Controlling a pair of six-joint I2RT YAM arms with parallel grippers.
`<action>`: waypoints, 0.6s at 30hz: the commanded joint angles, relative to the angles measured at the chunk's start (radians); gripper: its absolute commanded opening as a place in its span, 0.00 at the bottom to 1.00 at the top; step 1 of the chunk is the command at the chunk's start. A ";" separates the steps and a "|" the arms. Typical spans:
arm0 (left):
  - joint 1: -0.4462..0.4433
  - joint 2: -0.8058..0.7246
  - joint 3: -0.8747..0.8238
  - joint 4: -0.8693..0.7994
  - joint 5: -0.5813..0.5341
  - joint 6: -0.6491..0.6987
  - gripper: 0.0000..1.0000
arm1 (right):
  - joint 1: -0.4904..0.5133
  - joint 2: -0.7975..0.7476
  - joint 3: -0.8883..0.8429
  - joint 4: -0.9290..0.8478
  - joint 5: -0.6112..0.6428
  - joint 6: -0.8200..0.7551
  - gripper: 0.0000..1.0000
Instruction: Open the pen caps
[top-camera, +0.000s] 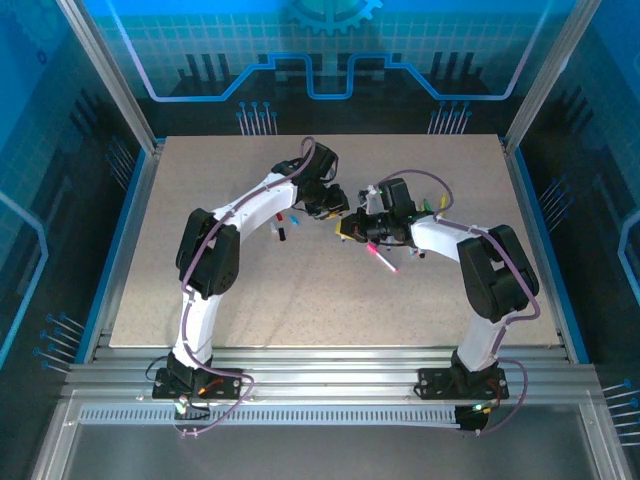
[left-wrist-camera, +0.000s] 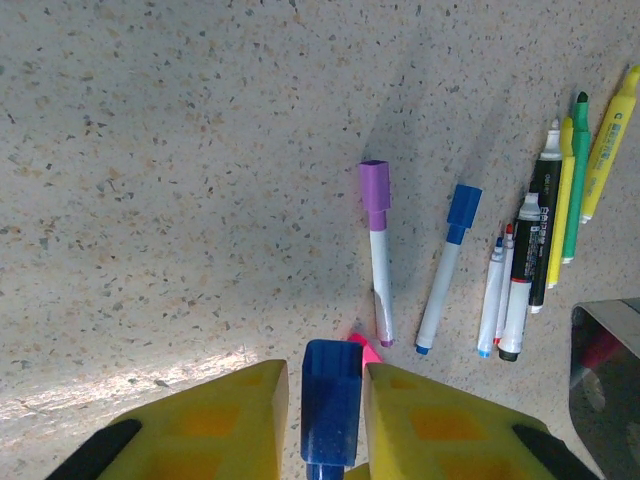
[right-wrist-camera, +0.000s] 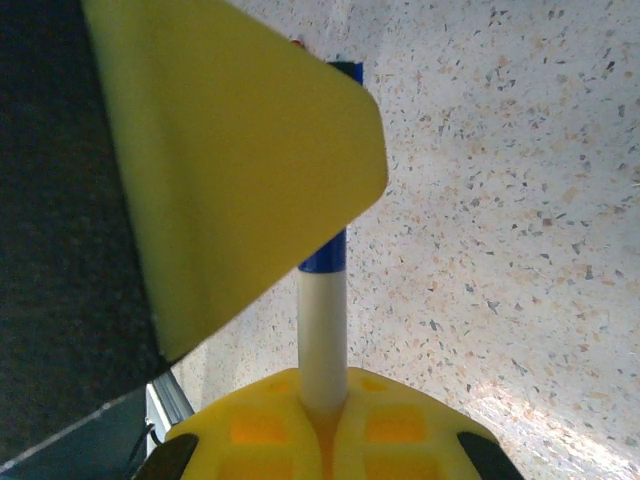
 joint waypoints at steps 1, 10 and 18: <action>0.003 -0.002 -0.006 -0.021 0.008 -0.007 0.26 | 0.021 -0.037 0.005 0.025 -0.030 -0.016 0.00; 0.013 0.039 0.014 -0.023 -0.005 -0.024 0.00 | 0.046 -0.058 -0.018 0.020 -0.036 -0.021 0.00; 0.110 0.197 0.313 -0.145 -0.213 0.021 0.00 | 0.190 -0.387 -0.341 -0.287 -0.100 -0.065 0.00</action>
